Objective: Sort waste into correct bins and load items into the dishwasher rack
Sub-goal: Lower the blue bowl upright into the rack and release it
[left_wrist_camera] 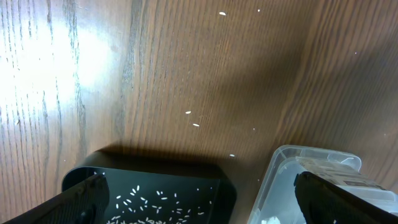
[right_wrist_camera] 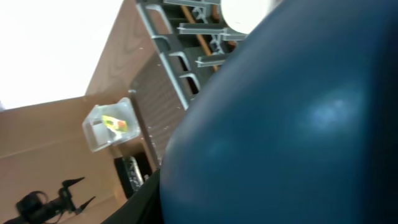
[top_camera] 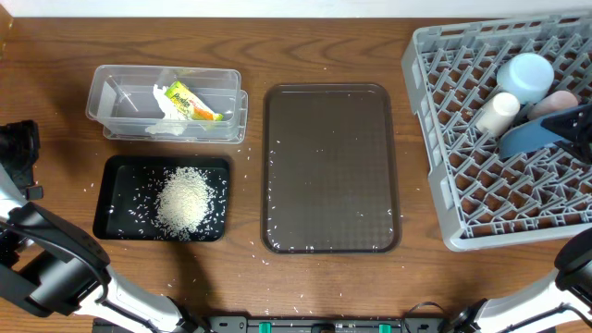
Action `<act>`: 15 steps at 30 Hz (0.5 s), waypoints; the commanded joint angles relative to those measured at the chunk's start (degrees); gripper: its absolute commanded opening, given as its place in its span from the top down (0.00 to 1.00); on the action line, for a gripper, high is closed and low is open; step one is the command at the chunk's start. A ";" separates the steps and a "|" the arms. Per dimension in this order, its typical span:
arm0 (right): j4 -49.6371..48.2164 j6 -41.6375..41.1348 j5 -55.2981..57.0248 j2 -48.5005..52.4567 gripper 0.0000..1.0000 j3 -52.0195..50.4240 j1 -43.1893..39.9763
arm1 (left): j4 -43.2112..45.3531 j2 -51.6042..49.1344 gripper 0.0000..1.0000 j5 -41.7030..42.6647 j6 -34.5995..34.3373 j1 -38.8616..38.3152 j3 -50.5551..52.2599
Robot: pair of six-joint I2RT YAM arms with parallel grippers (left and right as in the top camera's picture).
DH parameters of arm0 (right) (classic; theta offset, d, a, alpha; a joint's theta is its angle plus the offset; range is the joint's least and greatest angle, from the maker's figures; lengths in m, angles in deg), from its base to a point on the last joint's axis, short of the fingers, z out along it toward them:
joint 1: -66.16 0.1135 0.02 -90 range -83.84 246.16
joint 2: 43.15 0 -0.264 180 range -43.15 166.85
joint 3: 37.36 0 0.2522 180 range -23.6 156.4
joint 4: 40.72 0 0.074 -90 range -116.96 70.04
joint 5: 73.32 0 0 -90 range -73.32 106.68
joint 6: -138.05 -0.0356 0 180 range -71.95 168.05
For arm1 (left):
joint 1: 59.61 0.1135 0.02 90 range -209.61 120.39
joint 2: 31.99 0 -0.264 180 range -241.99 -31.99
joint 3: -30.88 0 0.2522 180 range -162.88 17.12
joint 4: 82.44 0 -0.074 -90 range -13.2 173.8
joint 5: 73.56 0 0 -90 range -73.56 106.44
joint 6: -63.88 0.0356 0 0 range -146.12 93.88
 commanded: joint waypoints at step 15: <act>-0.17 -5.14 18.67 -8.17 0.45 -0.20 0.59 | -0.35 -0.20 0.02 -0.31 -0.09 0.17 -0.20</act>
